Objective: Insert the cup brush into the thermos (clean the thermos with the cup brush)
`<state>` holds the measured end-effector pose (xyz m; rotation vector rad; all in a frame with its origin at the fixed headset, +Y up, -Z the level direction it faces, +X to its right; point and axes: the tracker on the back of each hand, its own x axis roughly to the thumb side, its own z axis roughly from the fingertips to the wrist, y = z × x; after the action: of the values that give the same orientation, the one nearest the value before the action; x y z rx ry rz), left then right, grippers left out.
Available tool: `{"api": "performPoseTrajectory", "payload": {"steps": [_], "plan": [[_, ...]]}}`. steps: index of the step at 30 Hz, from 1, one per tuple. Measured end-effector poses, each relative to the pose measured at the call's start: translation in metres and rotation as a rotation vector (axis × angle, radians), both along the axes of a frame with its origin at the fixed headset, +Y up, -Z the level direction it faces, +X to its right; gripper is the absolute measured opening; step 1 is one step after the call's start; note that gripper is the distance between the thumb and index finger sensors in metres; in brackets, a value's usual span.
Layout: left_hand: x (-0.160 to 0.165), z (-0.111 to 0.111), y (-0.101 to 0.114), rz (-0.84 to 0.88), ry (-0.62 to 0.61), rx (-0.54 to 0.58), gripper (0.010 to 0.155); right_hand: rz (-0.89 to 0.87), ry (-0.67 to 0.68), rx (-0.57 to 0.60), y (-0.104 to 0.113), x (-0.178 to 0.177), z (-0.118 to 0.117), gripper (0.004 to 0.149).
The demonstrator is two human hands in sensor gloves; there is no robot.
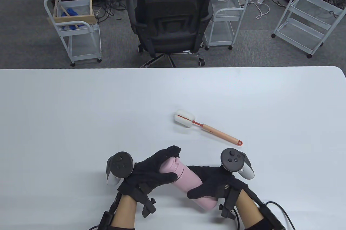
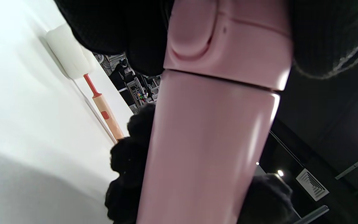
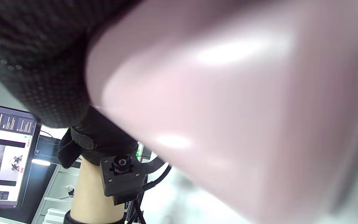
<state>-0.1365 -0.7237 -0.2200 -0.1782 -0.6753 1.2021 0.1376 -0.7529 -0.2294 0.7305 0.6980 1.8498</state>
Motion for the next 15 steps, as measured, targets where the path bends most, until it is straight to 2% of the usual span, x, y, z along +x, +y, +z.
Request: {"api": "performPoseTrajectory", "payload": {"steps": [5, 8, 11, 15], "plan": [[-0.003, 0.0, 0.0, -0.033, 0.008, -0.025, 0.083, 0.034, -0.081, 0.111, 0.006, -0.004, 0.004, 0.092], [-0.008, 0.001, 0.002, -0.034, 0.096, -0.029, 0.089, 0.076, -0.16, 0.21, 0.013, -0.007, 0.01, 0.092], [-0.011, 0.002, 0.004, -0.028, 0.188, -0.042, 0.09, 0.164, -0.271, 0.356, 0.022, -0.01, 0.019, 0.092], [-0.009, 0.003, 0.004, -0.048, 0.233, -0.074, 0.087, 0.304, -0.377, 0.553, 0.03, -0.016, 0.03, 0.092]]}}
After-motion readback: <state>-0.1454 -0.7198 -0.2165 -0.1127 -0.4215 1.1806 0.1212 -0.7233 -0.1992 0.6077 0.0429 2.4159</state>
